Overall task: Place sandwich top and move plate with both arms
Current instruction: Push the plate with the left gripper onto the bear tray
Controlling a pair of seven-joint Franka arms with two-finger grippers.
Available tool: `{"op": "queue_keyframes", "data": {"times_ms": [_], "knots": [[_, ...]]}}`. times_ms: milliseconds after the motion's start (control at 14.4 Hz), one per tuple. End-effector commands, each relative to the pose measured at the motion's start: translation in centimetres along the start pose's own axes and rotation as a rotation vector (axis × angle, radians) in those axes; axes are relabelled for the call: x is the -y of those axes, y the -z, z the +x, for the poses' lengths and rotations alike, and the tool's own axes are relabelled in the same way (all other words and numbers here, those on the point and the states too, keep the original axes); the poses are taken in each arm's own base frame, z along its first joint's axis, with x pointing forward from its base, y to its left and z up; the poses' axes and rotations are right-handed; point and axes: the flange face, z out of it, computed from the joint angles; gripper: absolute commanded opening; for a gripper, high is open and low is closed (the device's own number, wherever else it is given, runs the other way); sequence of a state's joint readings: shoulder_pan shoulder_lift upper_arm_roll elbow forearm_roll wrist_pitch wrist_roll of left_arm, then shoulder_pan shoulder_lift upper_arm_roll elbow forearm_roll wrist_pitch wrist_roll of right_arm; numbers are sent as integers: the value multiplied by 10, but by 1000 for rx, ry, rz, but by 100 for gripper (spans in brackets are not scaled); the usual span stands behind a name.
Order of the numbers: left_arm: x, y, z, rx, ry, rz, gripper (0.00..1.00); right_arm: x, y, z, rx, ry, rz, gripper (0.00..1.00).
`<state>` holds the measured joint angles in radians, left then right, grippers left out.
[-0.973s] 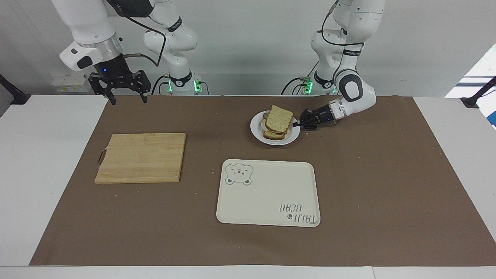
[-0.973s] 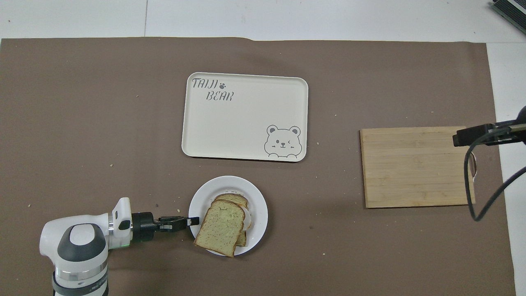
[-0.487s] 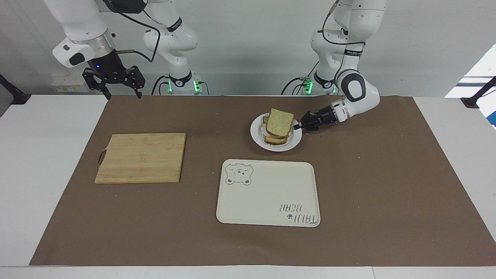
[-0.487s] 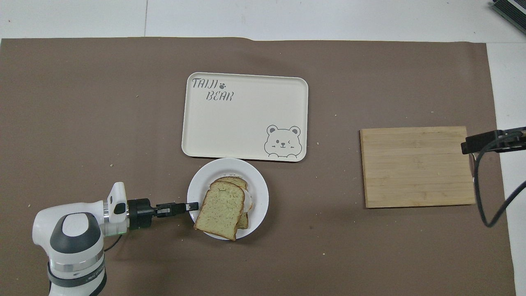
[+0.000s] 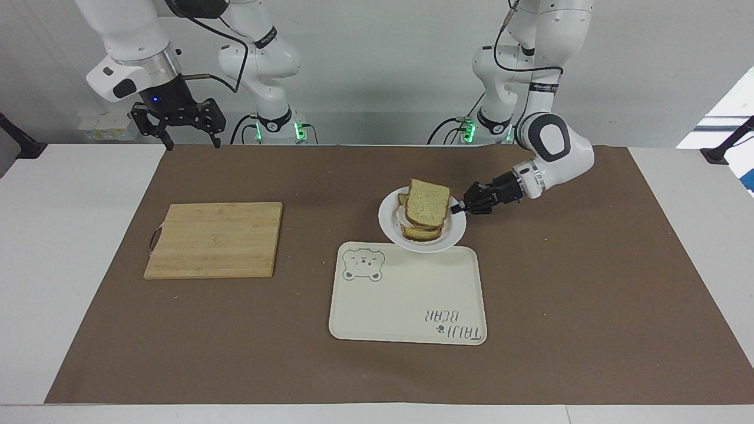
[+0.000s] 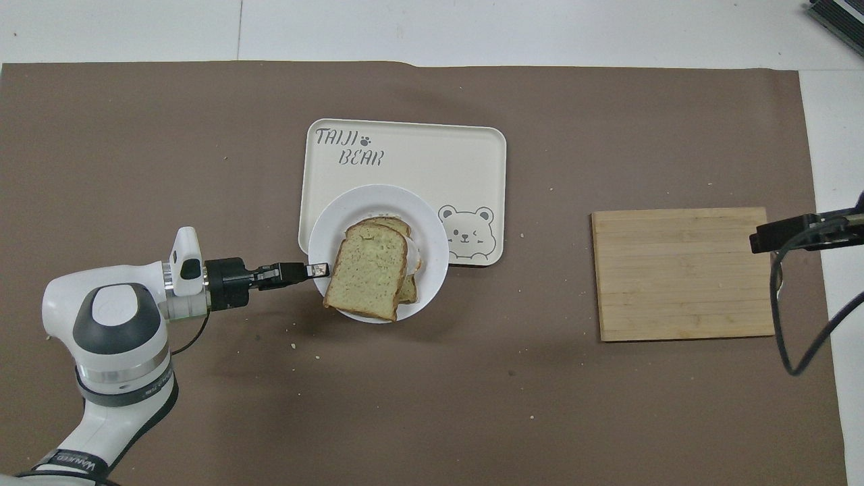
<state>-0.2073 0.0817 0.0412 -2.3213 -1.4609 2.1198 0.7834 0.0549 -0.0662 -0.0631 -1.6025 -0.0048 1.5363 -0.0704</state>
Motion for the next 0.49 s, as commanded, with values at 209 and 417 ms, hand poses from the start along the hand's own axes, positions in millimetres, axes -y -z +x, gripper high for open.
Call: {"op": "queue_keyframes", "data": {"times_ms": [209, 417], "knots": [[7, -58, 75, -49, 1, 53, 0, -2, 4, -4, 2, 26, -24, 100], [8, -73, 90, -68, 10, 73, 0, -1, 5, -2, 0, 26, -15, 100]]}}
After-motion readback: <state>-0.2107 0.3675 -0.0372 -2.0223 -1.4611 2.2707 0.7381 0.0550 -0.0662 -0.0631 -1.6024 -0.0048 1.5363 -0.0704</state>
